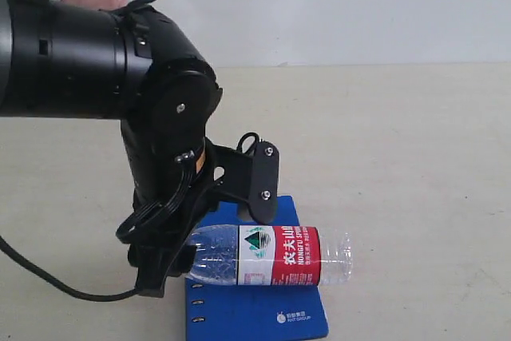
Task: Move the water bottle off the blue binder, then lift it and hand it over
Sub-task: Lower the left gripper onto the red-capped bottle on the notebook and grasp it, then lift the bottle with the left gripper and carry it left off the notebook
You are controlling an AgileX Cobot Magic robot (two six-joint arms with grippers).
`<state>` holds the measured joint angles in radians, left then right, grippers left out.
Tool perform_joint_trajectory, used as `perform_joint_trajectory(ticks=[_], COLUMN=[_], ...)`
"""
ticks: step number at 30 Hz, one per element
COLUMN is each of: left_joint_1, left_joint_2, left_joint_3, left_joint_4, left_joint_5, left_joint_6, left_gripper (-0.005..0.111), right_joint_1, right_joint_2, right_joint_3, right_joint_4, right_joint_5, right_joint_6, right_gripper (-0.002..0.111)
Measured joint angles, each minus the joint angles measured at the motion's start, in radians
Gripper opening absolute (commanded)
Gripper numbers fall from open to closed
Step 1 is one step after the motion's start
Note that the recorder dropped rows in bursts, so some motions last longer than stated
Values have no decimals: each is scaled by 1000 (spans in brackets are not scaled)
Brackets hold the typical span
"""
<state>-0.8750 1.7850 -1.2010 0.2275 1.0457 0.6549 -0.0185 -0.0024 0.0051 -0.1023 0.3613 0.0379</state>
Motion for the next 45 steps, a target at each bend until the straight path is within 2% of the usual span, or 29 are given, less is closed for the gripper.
perform_joint_trajectory(ticks=[2,6,8,9,11,15,19,20,21,23,24,25,33,37,45], left_joint_1=[21,121,177,213,234,236,236,236,236,236,236,236,236,238,305], left_joint_2=[-24,-69,-79,-79,-79,-79,-31,-14,7,24,24,20,-106,-211,-312], left_joint_3=[0,28,57,92,149,228,236,236,236,238,238,238,211,132,9], left_joint_4=[-5,-66,-131,-186,-235,-251,-269,-274,-274,-267,-251,-235,-103,56,156], left_joint_5=[-2,-49,-97,-146,-225,-374,-407,-411,-411,-413,-409,-404,-290,-128,128], left_joint_6=[-2,6,67,155,256,308,309,309,309,309,309,309,281,212,190], left_gripper=[68,68,68,68,68,68,68,65,58,30,12,5,4,4,4], right_joint_1=[0,0,0,0,0,0,0,0,0,0,0,0,0,0,0], right_joint_2=[0,0,0,0,0,0,0,0,0,0,0,0,0,0,0], right_joint_3=[0,0,0,0,0,0,0,0,0,0,0,0,0,0,0], right_joint_4=[0,0,0,0,0,0,0,0,0,0,0,0,0,0,0], right_joint_5=[0,0,0,0,0,0,0,0,0,0,0,0,0,0,0], right_joint_6=[0,0,0,0,0,0,0,0,0,0,0,0,0,0,0], right_gripper=[0,0,0,0,0,0,0,0,0,0,0,0,0,0,0])
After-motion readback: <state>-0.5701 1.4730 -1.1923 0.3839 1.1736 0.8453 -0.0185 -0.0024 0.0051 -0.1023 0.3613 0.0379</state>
